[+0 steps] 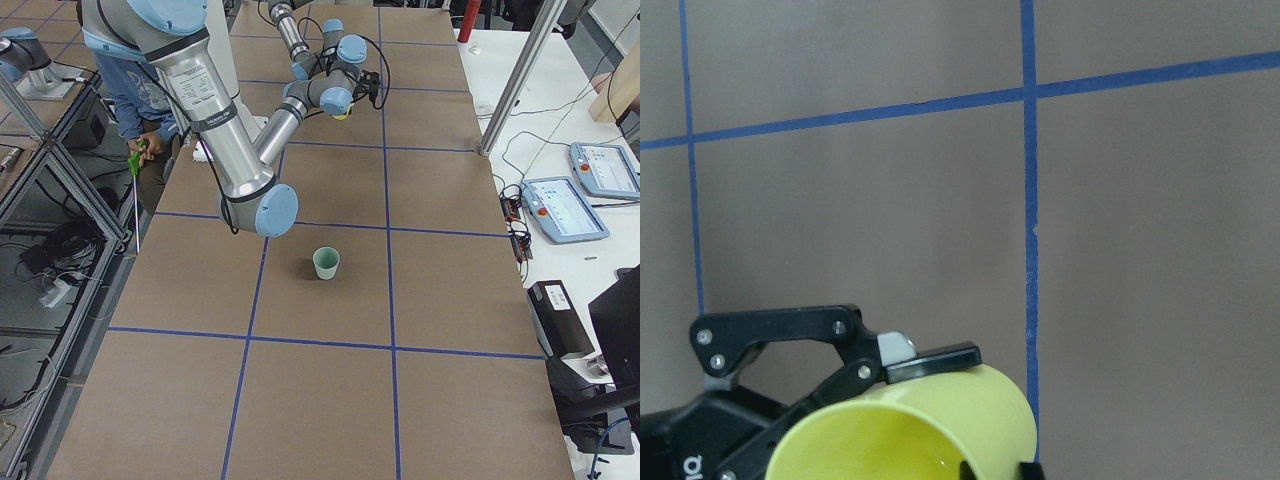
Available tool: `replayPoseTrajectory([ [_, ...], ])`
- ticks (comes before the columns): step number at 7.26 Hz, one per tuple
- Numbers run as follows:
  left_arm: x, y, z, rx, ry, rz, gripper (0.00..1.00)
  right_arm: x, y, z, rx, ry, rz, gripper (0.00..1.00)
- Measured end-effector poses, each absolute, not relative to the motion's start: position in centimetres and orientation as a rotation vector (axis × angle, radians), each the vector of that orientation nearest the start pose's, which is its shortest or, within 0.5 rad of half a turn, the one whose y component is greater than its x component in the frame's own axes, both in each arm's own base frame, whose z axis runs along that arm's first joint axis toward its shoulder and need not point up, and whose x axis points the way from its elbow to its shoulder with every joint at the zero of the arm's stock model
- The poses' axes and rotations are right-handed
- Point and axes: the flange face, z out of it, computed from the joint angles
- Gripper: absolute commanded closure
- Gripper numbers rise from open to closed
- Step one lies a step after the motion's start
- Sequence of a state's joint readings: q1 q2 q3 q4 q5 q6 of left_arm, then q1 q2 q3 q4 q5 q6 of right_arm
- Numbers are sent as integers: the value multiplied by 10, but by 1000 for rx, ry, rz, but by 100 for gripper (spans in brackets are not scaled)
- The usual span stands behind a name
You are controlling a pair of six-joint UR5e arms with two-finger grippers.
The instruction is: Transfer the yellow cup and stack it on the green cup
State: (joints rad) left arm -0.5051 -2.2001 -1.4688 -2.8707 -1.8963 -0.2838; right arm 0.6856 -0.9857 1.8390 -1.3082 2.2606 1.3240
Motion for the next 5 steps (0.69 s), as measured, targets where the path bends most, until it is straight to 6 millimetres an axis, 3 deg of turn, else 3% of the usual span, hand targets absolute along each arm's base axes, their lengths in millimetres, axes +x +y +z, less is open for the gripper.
replayPoseTrajectory([
  [2,521,-405,184,1327,1368,819,0,-412,-441,164,-99,-1238,-5,100],
  [5,517,-407,189,1327,1357,809,0,-371,-459,182,-152,-1247,24,100],
])
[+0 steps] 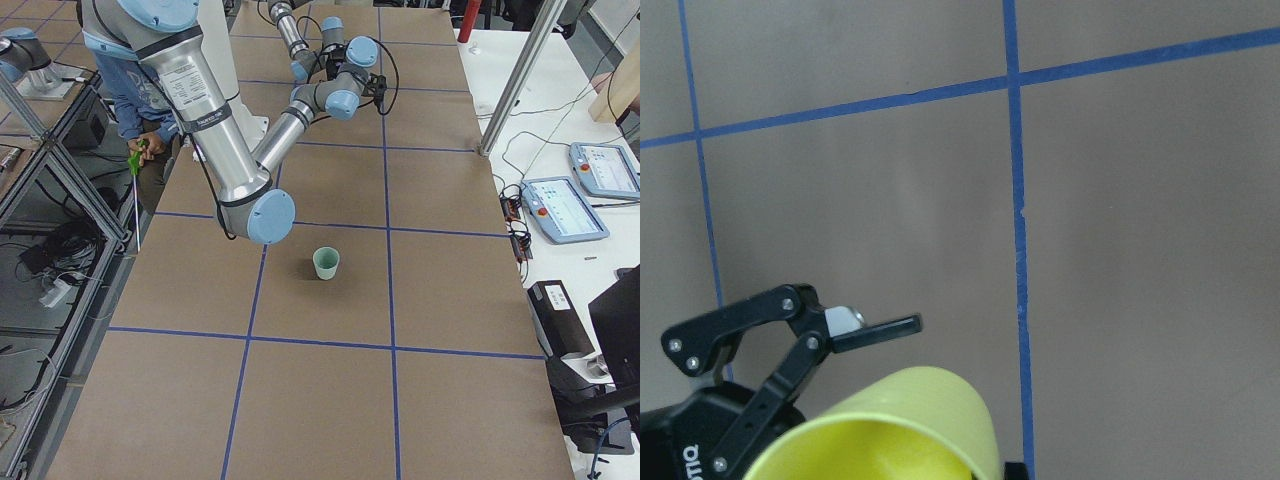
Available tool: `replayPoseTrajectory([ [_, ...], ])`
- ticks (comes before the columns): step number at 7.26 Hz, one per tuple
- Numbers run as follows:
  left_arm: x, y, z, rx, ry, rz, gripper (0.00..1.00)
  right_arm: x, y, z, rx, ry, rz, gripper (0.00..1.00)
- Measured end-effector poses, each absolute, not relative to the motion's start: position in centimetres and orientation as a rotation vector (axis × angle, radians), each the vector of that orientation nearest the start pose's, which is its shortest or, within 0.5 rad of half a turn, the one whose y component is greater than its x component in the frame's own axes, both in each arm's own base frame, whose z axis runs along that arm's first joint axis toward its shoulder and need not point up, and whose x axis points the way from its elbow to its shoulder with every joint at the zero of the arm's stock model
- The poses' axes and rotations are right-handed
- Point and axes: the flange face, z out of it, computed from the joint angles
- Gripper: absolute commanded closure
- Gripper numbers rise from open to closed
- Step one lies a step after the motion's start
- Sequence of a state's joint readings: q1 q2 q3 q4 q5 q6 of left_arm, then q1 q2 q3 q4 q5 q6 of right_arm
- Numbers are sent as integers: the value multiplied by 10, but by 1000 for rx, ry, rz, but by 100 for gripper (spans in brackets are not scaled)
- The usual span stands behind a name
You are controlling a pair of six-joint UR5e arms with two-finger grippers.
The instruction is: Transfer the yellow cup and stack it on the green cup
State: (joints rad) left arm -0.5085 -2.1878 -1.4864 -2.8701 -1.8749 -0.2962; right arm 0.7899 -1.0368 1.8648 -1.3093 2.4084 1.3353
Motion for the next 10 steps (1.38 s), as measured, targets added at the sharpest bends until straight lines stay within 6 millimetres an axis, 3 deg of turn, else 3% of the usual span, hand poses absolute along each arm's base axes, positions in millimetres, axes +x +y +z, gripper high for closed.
replayPoseTrajectory([
  [2,516,-408,192,1324,1351,806,0,-316,-471,212,-136,-1229,115,100],
  [4,511,-416,203,1311,1333,786,0,-238,-479,286,-130,-1159,286,100],
  [6,507,-423,209,1256,1348,699,0,-171,-462,364,-129,-1063,435,100],
  [8,506,-427,223,1230,1331,644,0,-140,-426,433,-59,-916,428,100],
  [10,505,-429,231,1226,1309,617,0,-123,-399,472,-43,-833,367,100],
])
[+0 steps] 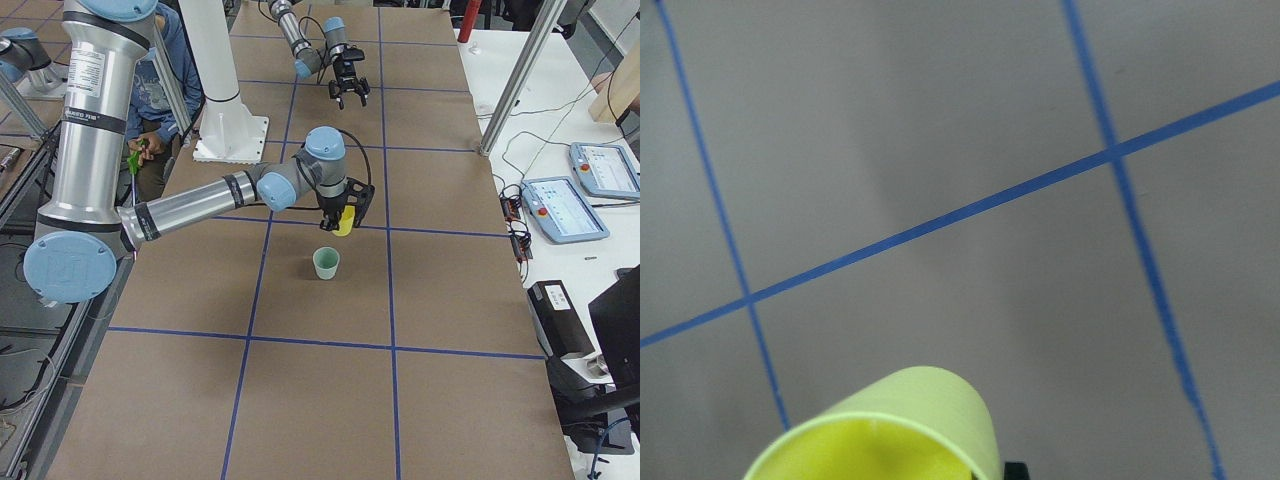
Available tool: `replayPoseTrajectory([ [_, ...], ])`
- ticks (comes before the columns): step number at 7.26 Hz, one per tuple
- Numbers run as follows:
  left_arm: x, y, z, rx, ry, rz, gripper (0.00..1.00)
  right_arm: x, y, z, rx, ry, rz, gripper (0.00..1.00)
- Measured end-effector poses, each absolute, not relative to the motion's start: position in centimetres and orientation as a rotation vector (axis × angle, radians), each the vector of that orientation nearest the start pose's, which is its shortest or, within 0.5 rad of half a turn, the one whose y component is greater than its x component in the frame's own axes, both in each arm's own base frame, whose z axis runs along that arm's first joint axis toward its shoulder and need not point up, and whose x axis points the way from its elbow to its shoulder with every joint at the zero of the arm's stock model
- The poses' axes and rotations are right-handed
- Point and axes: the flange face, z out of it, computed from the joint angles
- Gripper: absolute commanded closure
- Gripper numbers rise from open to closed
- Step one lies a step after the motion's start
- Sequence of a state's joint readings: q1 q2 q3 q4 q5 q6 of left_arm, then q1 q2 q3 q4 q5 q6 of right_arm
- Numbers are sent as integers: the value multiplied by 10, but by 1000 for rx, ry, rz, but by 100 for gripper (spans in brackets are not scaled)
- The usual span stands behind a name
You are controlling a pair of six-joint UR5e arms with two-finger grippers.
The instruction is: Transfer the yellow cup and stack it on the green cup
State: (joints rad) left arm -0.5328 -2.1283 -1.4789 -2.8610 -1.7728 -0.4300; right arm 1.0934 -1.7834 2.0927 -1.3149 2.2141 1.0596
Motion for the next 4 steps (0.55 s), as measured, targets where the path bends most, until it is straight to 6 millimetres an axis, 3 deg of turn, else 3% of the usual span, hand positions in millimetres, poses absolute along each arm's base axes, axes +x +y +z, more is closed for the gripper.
replayPoseTrajectory([
  [4,504,-429,233,1222,1306,607,0,-123,-392,514,-106,-790,358,100],
])
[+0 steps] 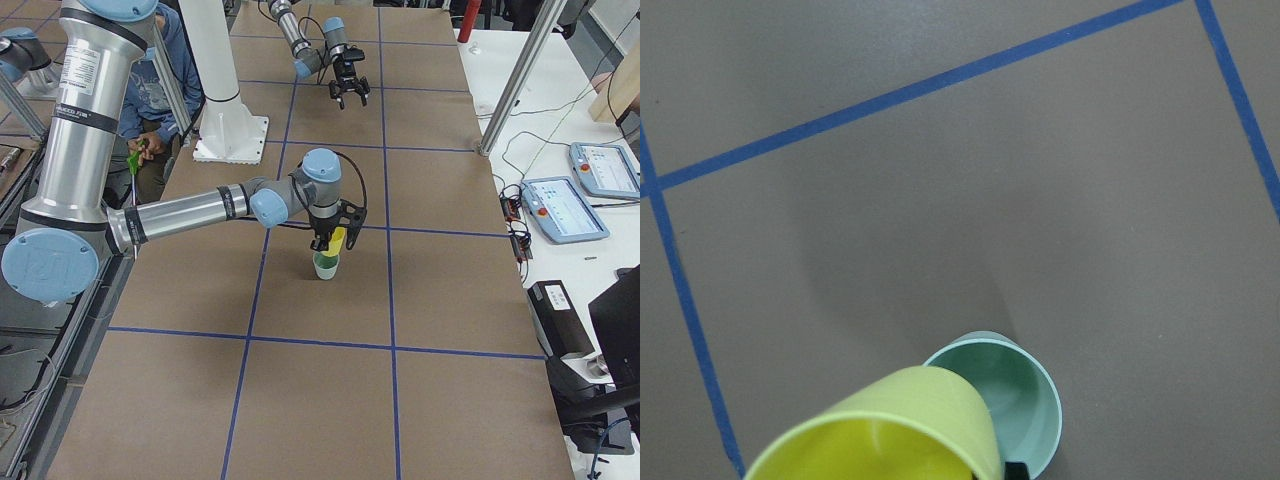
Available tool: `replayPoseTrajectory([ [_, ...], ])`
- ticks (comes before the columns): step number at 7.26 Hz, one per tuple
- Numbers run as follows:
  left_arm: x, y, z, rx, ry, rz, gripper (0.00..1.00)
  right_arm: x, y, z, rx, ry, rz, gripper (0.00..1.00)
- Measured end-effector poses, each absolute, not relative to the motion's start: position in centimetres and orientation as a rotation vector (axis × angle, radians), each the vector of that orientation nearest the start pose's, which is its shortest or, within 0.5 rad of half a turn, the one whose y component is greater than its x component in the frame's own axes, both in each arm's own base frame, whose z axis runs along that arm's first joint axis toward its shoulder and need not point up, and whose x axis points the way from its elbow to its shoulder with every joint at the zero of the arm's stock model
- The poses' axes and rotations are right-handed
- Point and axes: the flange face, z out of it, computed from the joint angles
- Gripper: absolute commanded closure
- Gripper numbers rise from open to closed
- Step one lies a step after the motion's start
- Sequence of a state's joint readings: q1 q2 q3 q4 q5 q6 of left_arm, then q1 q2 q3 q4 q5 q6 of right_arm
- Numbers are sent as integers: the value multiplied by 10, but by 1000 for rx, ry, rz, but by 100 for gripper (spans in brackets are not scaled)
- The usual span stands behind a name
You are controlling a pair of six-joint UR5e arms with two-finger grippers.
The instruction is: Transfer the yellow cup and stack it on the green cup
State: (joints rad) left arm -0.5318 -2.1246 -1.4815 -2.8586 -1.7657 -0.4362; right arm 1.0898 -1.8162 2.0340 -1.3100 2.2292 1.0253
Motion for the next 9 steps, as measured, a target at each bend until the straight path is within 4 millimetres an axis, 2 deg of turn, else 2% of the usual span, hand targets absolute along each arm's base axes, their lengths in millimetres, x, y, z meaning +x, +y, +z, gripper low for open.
replayPoseTrajectory([
  [5,504,-428,227,1215,1322,593,0,-126,-393,538,-153,-777,358,100],
  [6,504,-427,226,1207,1330,585,0,-127,-393,539,-160,-781,355,2],
  [9,505,-426,225,1192,1343,572,0,-130,-395,540,-171,-785,357,0],
])
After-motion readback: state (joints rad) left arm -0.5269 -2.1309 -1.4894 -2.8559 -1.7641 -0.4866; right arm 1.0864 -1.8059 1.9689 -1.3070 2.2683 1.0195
